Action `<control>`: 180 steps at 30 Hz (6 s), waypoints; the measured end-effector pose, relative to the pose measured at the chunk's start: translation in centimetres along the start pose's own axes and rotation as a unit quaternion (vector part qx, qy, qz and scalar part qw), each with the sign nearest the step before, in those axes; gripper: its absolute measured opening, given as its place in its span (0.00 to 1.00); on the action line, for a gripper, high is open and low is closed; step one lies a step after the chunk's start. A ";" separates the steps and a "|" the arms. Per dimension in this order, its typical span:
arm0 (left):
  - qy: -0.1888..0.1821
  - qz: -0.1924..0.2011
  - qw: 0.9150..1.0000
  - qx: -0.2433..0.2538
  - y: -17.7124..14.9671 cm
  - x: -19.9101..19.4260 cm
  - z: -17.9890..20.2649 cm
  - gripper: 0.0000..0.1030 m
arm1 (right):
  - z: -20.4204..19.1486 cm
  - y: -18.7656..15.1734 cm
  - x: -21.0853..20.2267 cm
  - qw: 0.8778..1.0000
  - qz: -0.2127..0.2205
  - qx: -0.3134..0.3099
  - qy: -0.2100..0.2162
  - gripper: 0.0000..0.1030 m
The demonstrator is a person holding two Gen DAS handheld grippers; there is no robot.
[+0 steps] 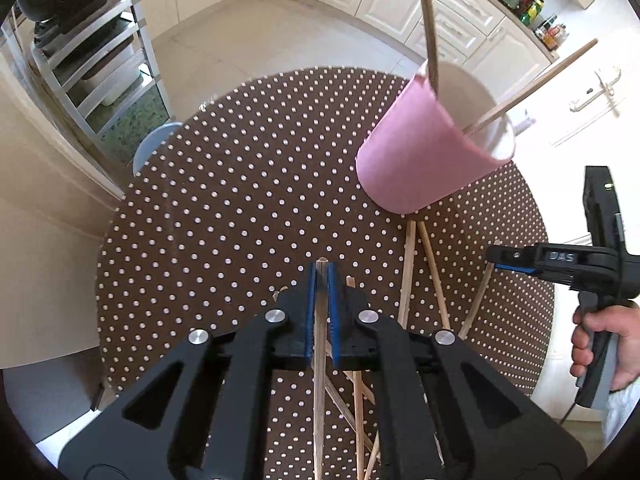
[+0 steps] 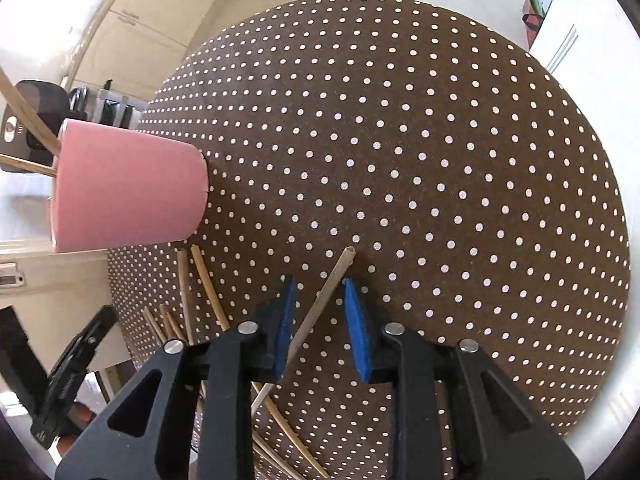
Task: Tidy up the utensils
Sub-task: 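Open the left tool over the pink cup while the right tool grasps a chopstick, then grasp another chopstick with the left tool while the right tool holds its chopstick, then open the left tool over the pink cup while the right tool holds its chopstick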
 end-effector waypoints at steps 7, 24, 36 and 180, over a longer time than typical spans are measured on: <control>-0.006 0.026 1.000 -0.001 -0.2 -2.7 0.3 0.06 | -1.6 0.7 1.0 0.998 -0.003 -0.036 -0.053 0.13; -0.044 0.083 0.995 0.028 -1.0 -10.9 2.1 0.06 | -6.9 -0.8 -5.3 0.993 0.105 -0.059 0.012 0.04; -0.092 0.169 0.979 0.069 0.5 -19.6 5.7 0.06 | -12.0 -0.3 -17.5 0.963 0.229 -0.137 0.039 0.04; -0.082 0.207 0.972 0.070 9.0 -17.8 13.8 0.06 | -15.6 8.5 -23.1 0.894 0.338 -0.293 -0.033 0.04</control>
Point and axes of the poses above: each gripper's, at about its wrist camera, not at the fingertips, and x roughly the way its jaws point, z to its right, y to its top, the point moved 9 cm from there along x, roughly the way its jaws point, and after that the axes turned 15 degrees about -x, right-handed, at the moved point
